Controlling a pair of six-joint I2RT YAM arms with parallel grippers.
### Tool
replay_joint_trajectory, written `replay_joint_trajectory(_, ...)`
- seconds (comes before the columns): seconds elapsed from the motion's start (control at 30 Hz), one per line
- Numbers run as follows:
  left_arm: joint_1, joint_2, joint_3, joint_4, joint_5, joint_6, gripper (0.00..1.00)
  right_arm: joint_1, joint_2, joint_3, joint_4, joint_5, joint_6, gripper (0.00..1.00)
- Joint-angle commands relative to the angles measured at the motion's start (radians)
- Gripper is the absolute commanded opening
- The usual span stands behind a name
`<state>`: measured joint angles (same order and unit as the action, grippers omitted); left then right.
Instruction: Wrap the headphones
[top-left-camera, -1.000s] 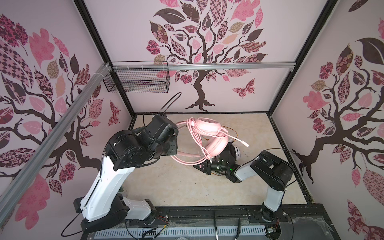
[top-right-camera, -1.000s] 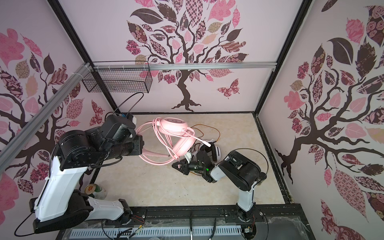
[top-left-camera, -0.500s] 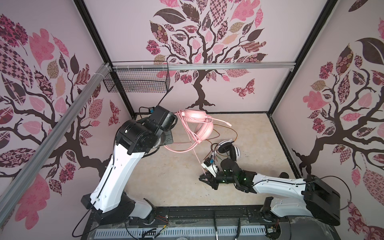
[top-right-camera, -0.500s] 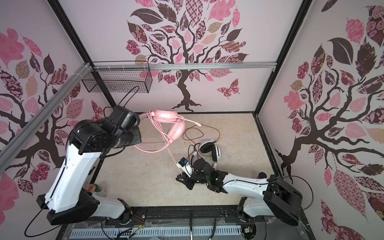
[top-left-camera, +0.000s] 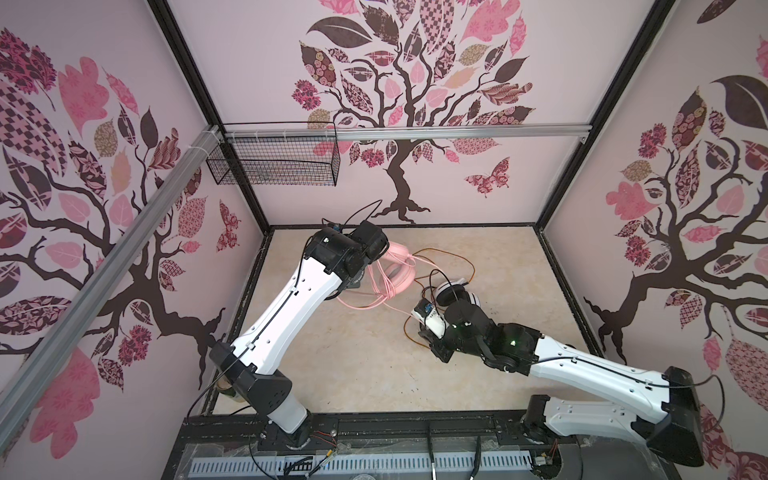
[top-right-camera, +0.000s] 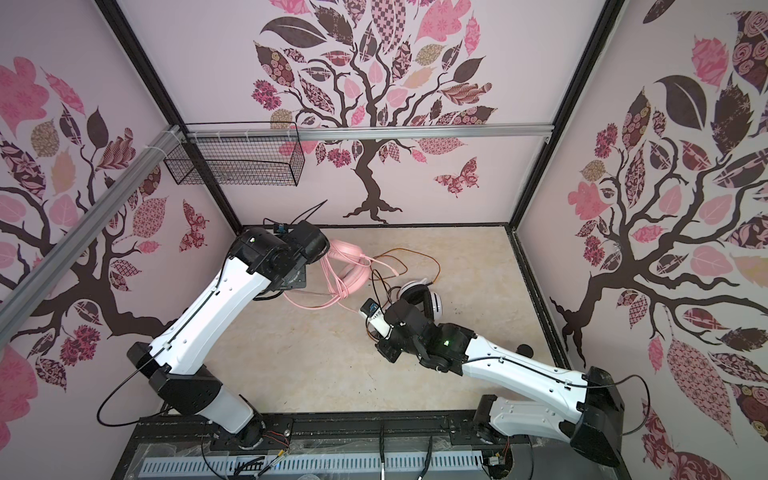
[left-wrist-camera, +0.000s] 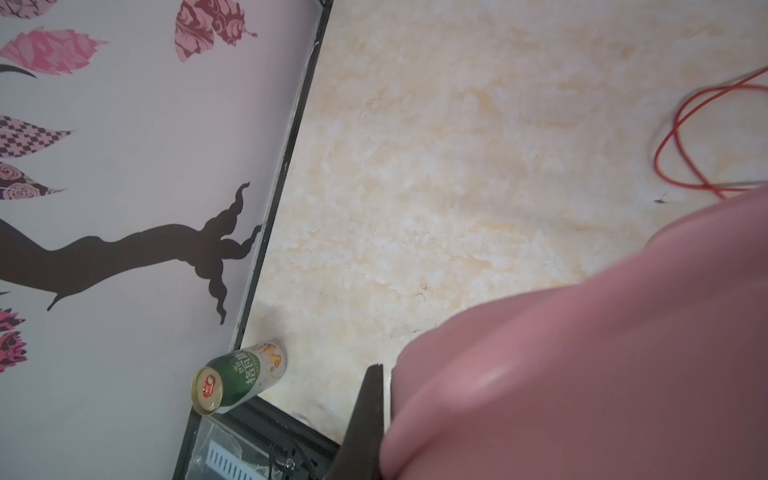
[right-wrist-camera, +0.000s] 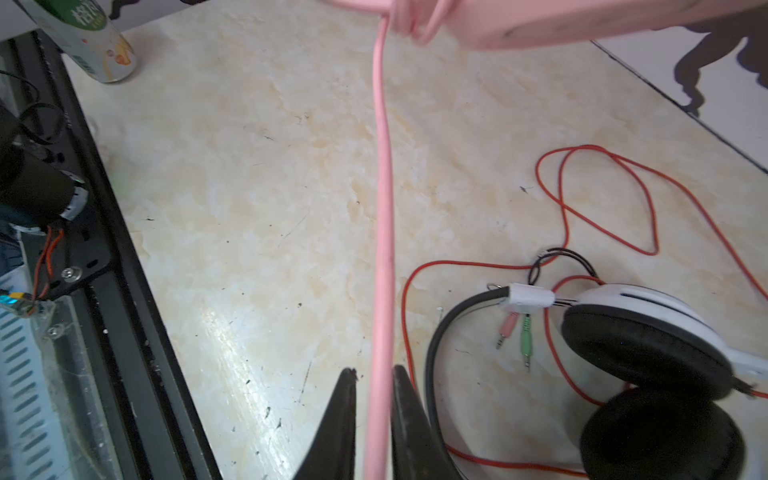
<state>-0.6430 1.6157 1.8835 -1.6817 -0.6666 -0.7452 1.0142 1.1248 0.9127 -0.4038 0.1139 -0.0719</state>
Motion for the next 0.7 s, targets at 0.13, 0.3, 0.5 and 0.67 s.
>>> replay_joint_trajectory(0.13,-0.036,-0.043,-0.203,0.057,-0.005,-0.024,0.0,0.009,0.035,0.118,-0.152,0.151,-0.118,0.14)
replay_joint_trajectory(0.3,-0.12,-0.042,-0.299,0.073,0.007,0.013,0.0,0.012,0.061,0.14,-0.142,0.149,-0.195,0.1)
replay_joint_trajectory(0.5,-0.192,-0.062,-0.423,0.166,0.137,0.118,0.0,0.027,0.04,0.136,-0.108,0.144,-0.292,0.12)
replay_joint_trajectory(0.67,-0.24,-0.109,-0.501,0.24,0.248,0.198,0.0,0.044,-0.008,0.104,-0.088,0.127,-0.38,0.14)
